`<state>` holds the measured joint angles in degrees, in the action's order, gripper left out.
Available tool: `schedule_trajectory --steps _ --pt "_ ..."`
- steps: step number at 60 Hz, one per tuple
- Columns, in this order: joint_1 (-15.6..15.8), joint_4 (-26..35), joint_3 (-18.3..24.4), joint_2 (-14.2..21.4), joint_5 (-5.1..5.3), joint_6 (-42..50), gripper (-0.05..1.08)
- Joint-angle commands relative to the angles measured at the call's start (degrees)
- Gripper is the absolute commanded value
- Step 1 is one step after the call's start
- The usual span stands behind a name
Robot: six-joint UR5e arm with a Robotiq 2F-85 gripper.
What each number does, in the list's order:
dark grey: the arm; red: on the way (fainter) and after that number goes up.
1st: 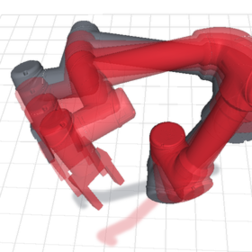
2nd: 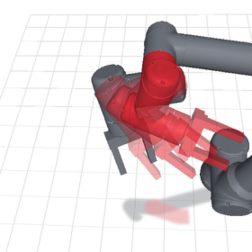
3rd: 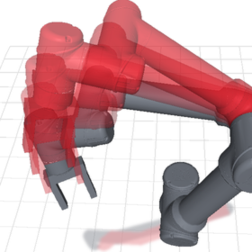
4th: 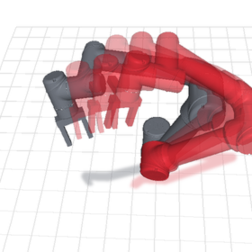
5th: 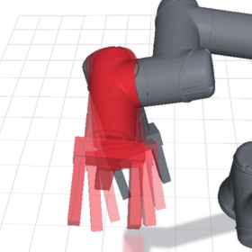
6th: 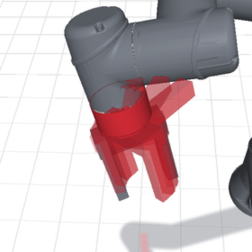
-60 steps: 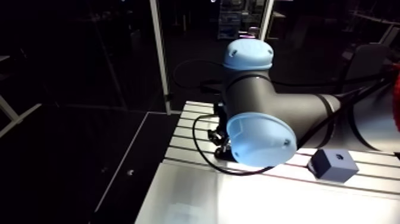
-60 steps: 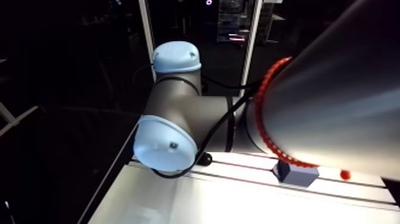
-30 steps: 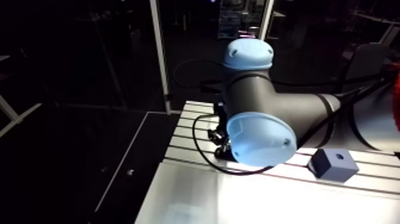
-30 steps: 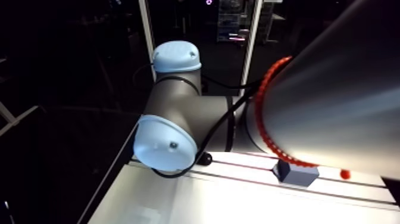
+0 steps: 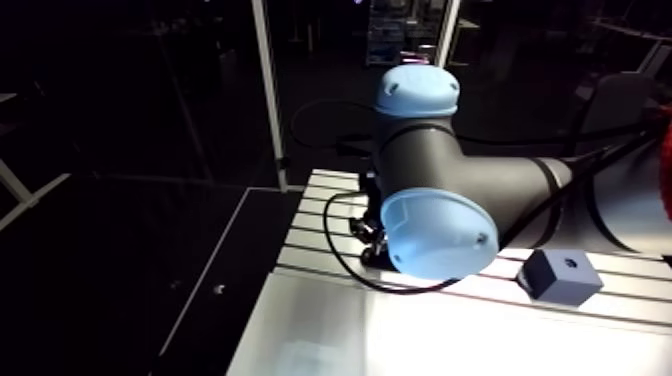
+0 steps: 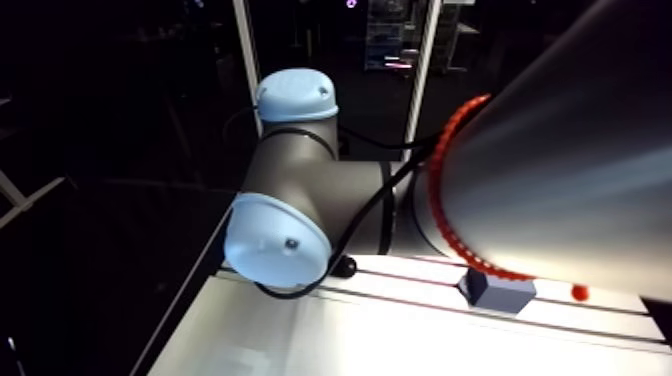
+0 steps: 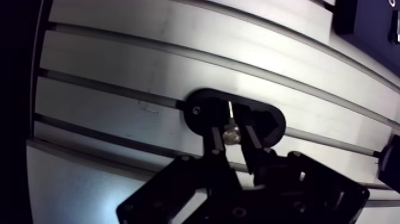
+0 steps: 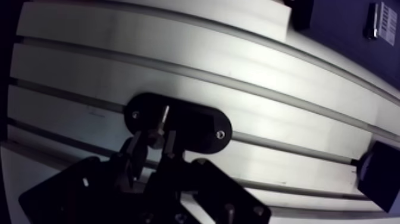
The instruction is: Pick up the M10 bolt and insert it into the hex recess until seated.
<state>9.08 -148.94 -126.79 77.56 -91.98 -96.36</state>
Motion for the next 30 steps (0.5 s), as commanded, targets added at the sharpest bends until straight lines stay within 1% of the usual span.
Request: schedule_trajectory --steps 1,19,30 --pt "0.1 0.0 0.0 0.0 0.0 0.0 0.71" --pt "0.0 0.0 0.1 0.1 -0.08 0.1 0.77" --pt "0.0 0.1 0.2 0.4 -0.16 -0.1 0.77"
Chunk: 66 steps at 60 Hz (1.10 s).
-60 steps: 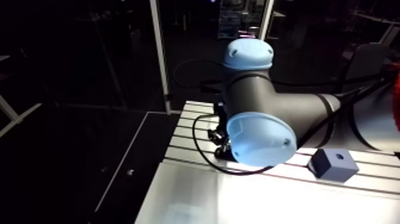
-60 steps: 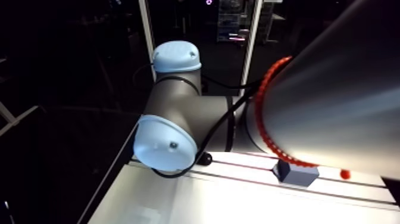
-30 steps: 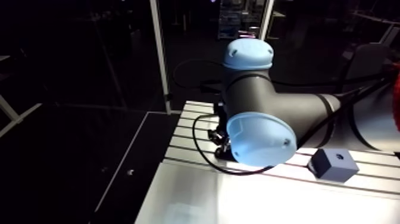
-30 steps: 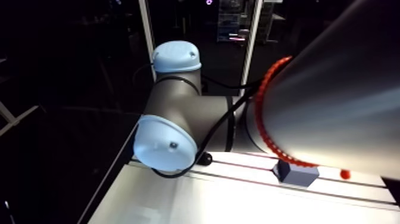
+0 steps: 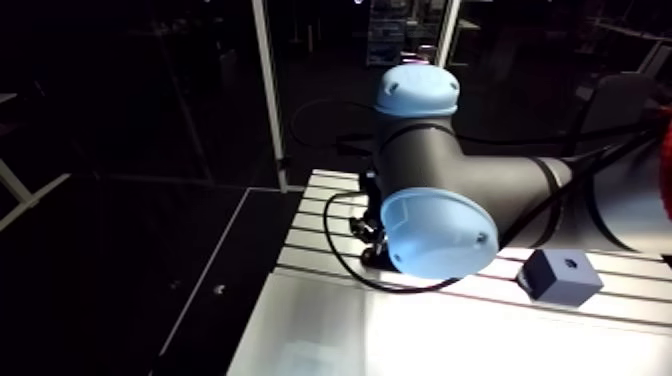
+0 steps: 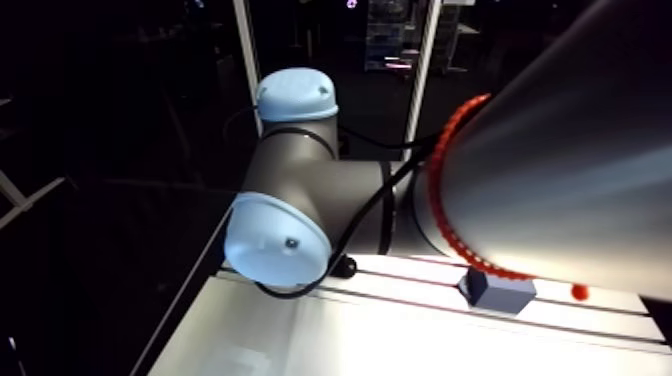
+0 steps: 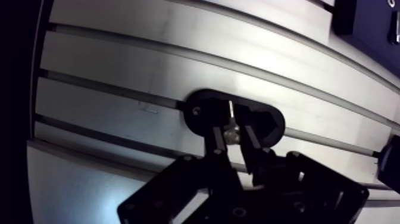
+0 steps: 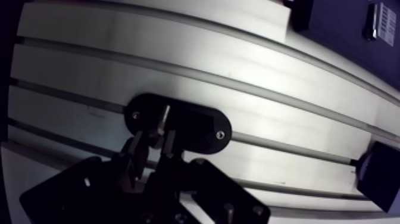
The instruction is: Pick up the M10 bolt and insert it into the hex recess until seated.
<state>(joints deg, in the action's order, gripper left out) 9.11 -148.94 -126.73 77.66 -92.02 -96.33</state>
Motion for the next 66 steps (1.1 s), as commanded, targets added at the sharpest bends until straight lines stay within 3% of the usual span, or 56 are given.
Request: schedule_trajectory --steps 1,15,21,28,39,46,66 --pt "0.0 0.1 0.2 0.4 -0.13 -0.1 0.77" --pt "-0.1 0.6 0.7 1.8 -0.2 -0.2 0.77" --pt "-0.1 0.6 0.8 2.4 -1.22 -0.3 0.78" --pt "0.0 0.8 1.1 3.2 -1.53 -0.4 0.78" --pt "-0.1 5.5 2.9 5.9 -1.45 -0.5 0.78" --pt "-0.1 11.7 5.7 8.1 -1.54 -0.6 0.78" --pt "-0.1 20.1 9.7 9.8 -1.62 -3.2 0.78"
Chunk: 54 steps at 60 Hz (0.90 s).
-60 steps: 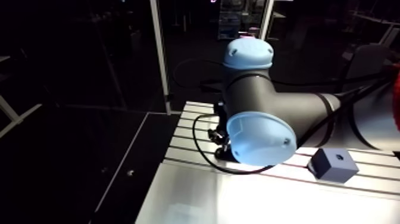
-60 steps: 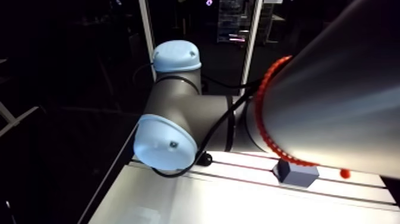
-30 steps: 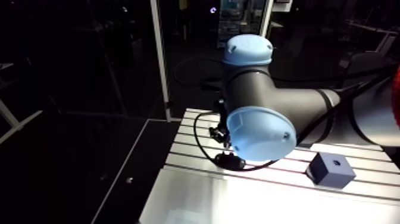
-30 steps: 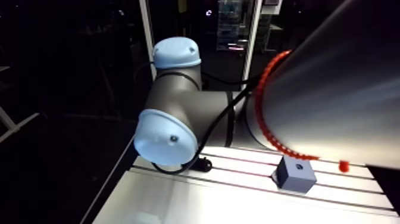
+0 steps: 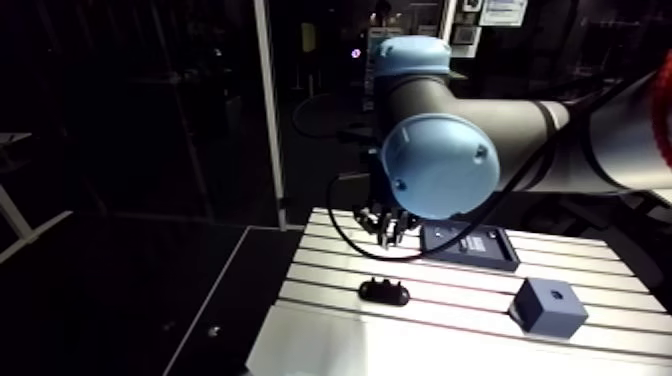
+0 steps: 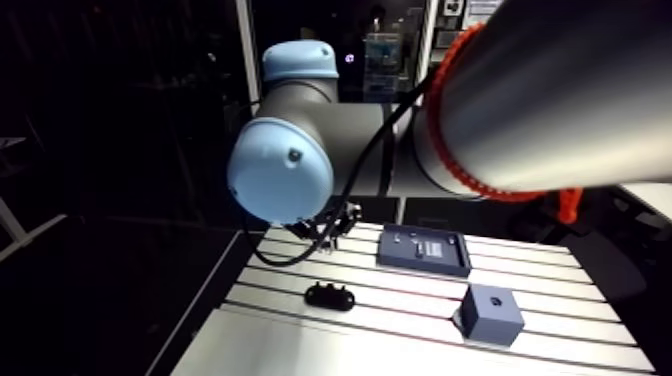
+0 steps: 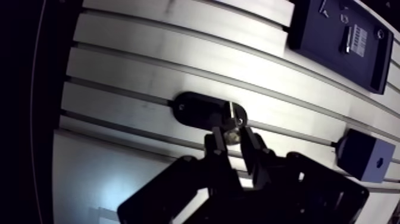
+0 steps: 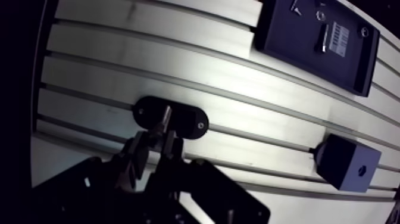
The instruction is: Pick up the M10 bolt and insert it into the hex recess until seated.
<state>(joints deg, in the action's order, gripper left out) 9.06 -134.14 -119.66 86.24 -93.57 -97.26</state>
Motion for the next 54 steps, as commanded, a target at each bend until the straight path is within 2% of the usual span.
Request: schedule_trajectory --steps 1,21,25,26,30,38,45,54 --pt "-0.1 6.1 3.1 1.5 -0.08 -2.6 0.78" --pt "-0.7 15.0 8.6 2.0 -0.16 -3.1 0.78" --pt "-1.1 16.7 9.6 2.3 -0.63 -3.1 0.78" --pt "-1.4 17.6 10.0 2.4 -1.06 -3.2 0.78" --pt "-1.6 19.4 10.8 2.5 -1.7 -4.0 0.78" --pt "-3.0 20.6 12.1 2.7 -2.51 -6.3 0.78" --pt "-4.9 23.3 14.0 2.8 -2.87 -6.9 0.78" --pt "-6.3 27.5 16.8 2.8 -2.64 -9.9 0.78"
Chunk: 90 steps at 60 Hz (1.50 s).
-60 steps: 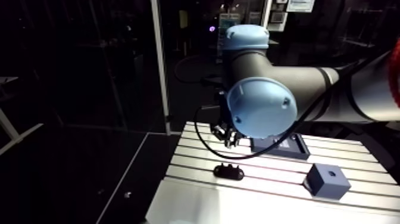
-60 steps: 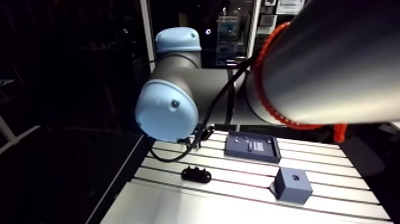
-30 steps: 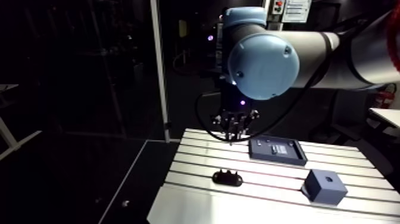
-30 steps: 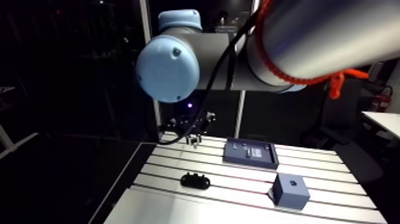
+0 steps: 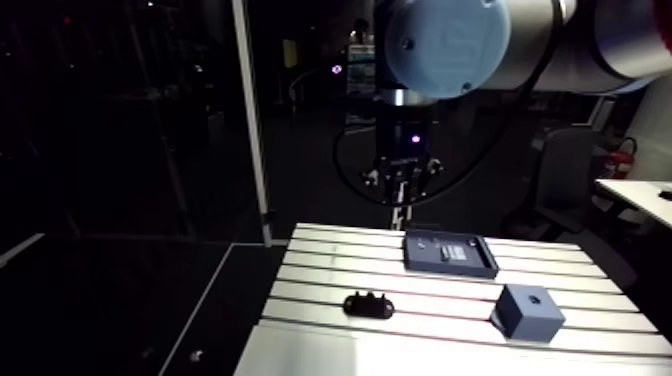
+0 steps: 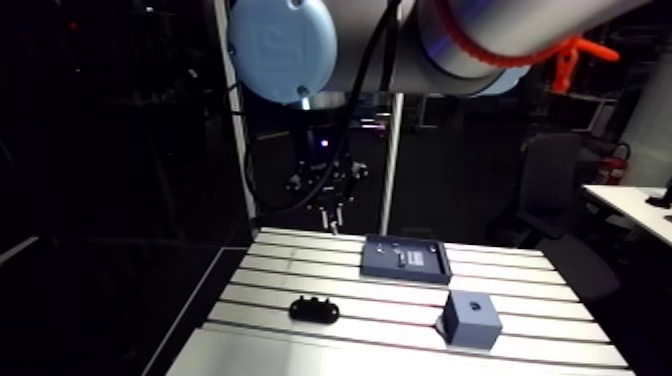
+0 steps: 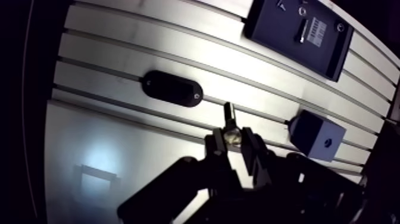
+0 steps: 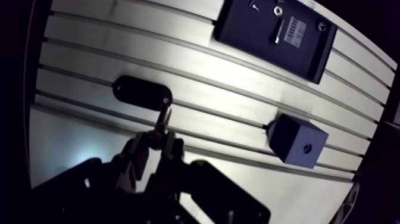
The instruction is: Pick up the M10 bolt and insert it into the hex recess until seated.
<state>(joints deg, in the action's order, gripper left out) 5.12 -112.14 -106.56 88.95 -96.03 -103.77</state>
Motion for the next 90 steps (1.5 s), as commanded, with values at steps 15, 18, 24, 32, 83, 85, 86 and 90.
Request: schedule_trajectory --steps 15,18,24,32,83,85,86,90 --pt "-8.9 12.5 8.3 0.1 0.26 -10.6 0.78" --pt "-10.4 13.2 8.8 0.0 0.27 -12.1 0.78" --pt "-12.6 14.3 9.0 -0.1 0.2 -14.0 0.78" --pt "-15.2 15.7 9.2 -0.4 0.27 -18.6 0.78" --pt "-23.5 17.9 12.8 -7.5 -0.26 -30.1 0.8" --pt "-23.6 17.9 12.9 -7.5 -0.33 -30.4 0.8" --pt "-23.6 17.9 12.9 -7.5 -0.33 -30.4 0.8" --pt "-23.8 17.8 12.8 -8.0 -0.34 -31.1 0.8"
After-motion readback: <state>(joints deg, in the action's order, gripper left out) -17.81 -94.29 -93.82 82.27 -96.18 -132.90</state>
